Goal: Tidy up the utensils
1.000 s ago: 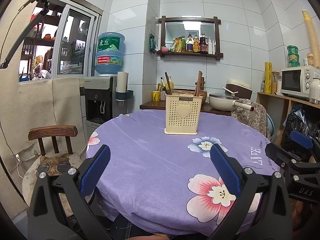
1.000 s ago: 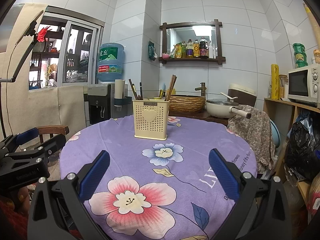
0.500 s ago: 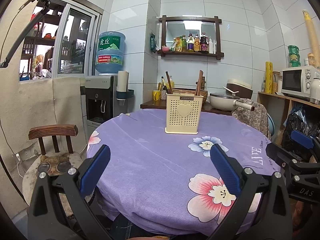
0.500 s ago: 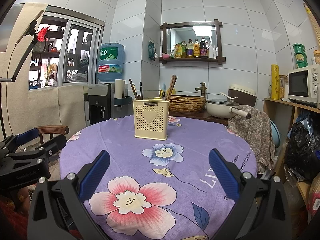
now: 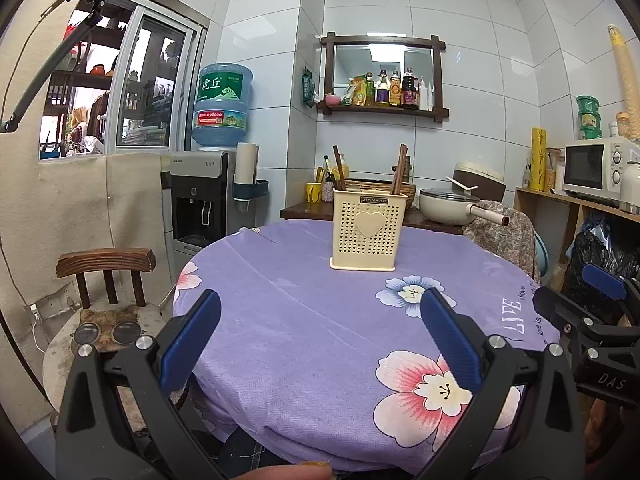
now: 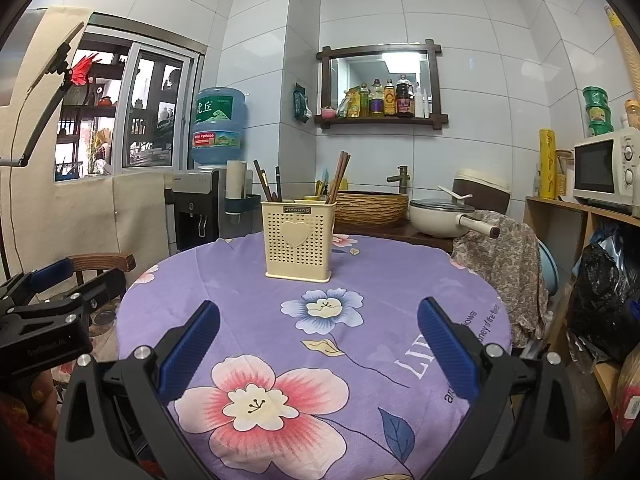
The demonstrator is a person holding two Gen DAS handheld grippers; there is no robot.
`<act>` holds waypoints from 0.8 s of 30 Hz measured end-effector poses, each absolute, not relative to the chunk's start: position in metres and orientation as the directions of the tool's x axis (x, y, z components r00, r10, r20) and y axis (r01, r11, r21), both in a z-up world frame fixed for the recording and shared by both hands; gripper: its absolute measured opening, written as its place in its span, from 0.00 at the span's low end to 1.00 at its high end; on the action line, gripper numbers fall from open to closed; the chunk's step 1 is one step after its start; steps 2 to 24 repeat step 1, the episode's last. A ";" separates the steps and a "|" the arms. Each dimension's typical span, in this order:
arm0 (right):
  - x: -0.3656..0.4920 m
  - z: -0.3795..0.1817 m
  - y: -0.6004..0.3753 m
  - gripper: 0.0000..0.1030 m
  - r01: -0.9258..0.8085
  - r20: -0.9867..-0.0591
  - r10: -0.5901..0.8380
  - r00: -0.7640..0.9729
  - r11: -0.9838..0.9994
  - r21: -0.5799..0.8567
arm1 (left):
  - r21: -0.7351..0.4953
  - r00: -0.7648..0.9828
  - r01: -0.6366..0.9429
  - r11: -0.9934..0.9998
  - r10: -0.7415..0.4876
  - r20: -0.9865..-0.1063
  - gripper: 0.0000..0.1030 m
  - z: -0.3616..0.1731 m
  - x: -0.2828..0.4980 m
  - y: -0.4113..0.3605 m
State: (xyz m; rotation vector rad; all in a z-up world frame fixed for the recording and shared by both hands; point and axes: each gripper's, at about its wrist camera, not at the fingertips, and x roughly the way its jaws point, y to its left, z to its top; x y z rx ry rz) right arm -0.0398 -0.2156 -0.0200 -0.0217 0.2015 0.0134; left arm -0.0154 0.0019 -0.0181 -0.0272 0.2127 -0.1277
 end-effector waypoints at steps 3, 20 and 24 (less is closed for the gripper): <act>-0.040 -0.020 -0.216 0.95 -0.015 -0.201 0.011 0.980 1.000 -0.020 | -0.041 0.969 0.126 0.991 -0.132 -0.210 0.95 -0.018 -0.015 0.002; -0.040 -0.020 -0.216 0.95 -0.015 -0.201 0.011 0.980 1.000 -0.020 | -0.041 0.969 0.126 0.991 -0.132 -0.210 0.95 -0.018 -0.015 0.002; -0.040 -0.020 -0.216 0.95 -0.015 -0.201 0.011 0.980 1.000 -0.020 | -0.041 0.969 0.126 0.991 -0.132 -0.210 0.95 -0.018 -0.015 0.002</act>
